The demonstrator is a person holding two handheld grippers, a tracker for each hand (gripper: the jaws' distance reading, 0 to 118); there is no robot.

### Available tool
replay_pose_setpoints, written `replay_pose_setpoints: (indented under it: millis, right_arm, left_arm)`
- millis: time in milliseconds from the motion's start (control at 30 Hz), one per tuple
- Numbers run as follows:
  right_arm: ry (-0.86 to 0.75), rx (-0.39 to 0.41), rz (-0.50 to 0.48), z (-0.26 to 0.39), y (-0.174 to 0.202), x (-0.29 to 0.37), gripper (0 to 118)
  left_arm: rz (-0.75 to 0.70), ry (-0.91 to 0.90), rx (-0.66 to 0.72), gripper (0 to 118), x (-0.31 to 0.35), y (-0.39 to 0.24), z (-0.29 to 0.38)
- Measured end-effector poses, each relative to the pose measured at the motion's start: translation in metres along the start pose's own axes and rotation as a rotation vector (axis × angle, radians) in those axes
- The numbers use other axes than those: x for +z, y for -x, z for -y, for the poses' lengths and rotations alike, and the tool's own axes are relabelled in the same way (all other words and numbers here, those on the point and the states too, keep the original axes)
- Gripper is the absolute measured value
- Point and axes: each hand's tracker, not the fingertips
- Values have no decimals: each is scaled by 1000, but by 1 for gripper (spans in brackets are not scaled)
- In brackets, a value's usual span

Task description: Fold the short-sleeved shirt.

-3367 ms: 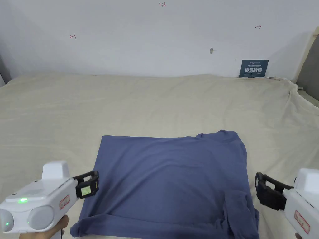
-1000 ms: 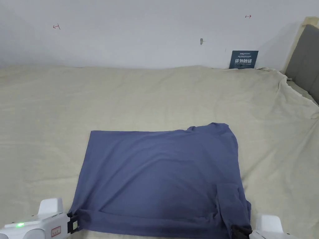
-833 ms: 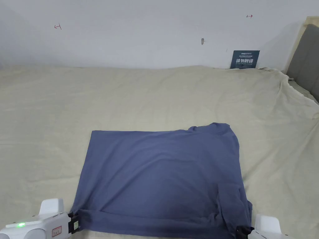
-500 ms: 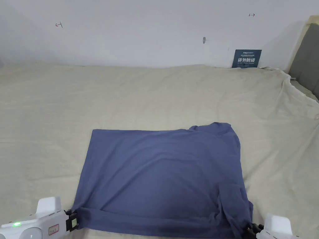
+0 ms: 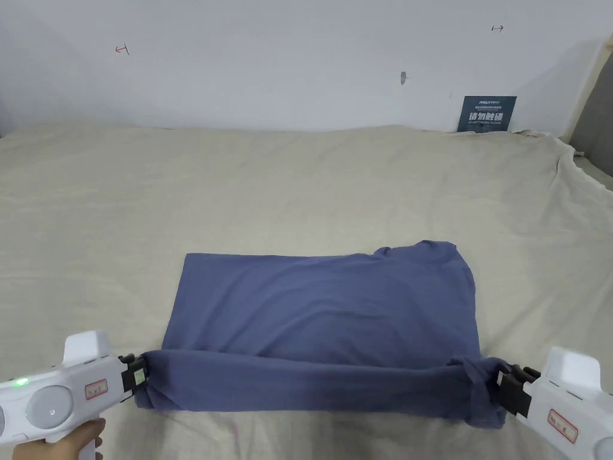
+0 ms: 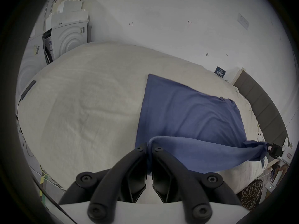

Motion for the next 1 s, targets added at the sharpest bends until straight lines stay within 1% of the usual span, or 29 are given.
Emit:
replay_pose_setpoints:
  millis: [100,267,367,400,500,600,667,767,800,833,867,900,933,967,1000]
  right_arm:
    - [4,17,9,-16,1,-19,1]
    - [61,36,33,-34,2,-64,1]
    - [103,25,52,-38,-2,-94,1]
    - [117,26,60,-39,4,-99,1]
    - [165,21,81,-36,4,-124,1]
    - [214,-4,101,-31,4,-143,1]
    - [243,-20,116,-27,7,-150,1]
    - [267,-17,125,-20,10,-156,1]
    - [264,-16,126,-21,6,-157,1]
    - [259,-13,129,-22,8,-154,3]
    - [258,-9,133,-25,11,-151,9]
    - [255,-4,137,-28,15,-146,22]
    - [235,5,147,-31,12,-141,51]
    - [201,23,159,-35,15,-133,74]
    - [168,37,160,-40,19,-123,74]
  left_arm:
    - [-7,-3,-17,3,-8,-13,-17]
    - [-26,34,-49,3,-49,-20,-34]
    - [-47,60,-76,3,-75,-26,-40]
    - [-50,65,-75,3,-83,-27,-41]
    - [-68,100,-74,3,-111,-24,-41]
    - [-88,144,-86,3,-133,-21,-37]
    - [-102,163,-92,3,-141,-21,-34]
    - [-110,167,-81,4,-142,-23,-31]
    - [-113,166,-83,5,-141,-24,-31]
    - [-118,167,-93,14,-140,-26,-32]
    - [-121,173,-99,23,-138,-26,-33]
    - [-118,177,-99,38,-134,-28,-36]
    - [-119,180,-97,61,-130,-30,-39]
    - [-110,178,-88,77,-123,-32,-42]
    - [-97,166,-75,77,-113,-34,-45]
